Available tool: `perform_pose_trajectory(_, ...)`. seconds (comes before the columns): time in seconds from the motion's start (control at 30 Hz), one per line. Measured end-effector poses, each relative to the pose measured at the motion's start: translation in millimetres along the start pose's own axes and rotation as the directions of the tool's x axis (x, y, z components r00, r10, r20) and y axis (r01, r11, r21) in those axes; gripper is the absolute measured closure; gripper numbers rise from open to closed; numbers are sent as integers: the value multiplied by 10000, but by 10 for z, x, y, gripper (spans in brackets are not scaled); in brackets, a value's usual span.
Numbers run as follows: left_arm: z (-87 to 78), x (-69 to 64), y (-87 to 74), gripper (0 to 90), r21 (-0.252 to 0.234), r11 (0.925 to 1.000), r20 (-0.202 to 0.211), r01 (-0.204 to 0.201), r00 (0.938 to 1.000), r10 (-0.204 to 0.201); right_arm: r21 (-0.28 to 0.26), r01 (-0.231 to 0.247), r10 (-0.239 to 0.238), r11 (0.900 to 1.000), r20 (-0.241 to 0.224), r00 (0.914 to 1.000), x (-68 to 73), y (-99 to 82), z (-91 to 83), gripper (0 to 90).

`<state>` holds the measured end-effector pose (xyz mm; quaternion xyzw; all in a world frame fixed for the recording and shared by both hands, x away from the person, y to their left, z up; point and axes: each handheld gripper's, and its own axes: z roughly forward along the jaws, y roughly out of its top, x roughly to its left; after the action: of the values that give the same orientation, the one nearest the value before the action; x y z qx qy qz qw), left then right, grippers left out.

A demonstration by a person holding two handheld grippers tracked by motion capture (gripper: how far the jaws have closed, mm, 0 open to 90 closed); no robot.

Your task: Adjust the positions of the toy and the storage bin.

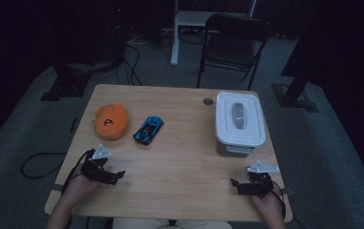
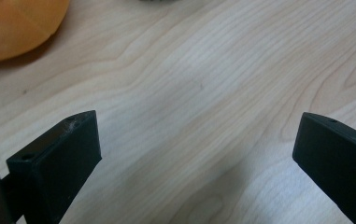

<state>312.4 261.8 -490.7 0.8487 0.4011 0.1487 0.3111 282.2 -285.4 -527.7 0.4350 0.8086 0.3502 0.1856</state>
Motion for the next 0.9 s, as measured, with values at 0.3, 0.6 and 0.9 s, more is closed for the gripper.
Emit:
perform_pose_trajectory(0.3,58,-35,171,16,108,9998,38,-186,9998,186,9,-11,11,10000,1,10000,1,1,-1,137)
perform_pose_trajectory(0.6,130,-72,344,22,30,9993,350,-367,9987,365,5,-4,4,10000,-1,10000,0,0,0,137)
perform_pose_trajectory(0.9,252,-126,524,36,257,9981,365,-555,9978,545,8,-5,5,10000,-1,10000,0,0,0,138)
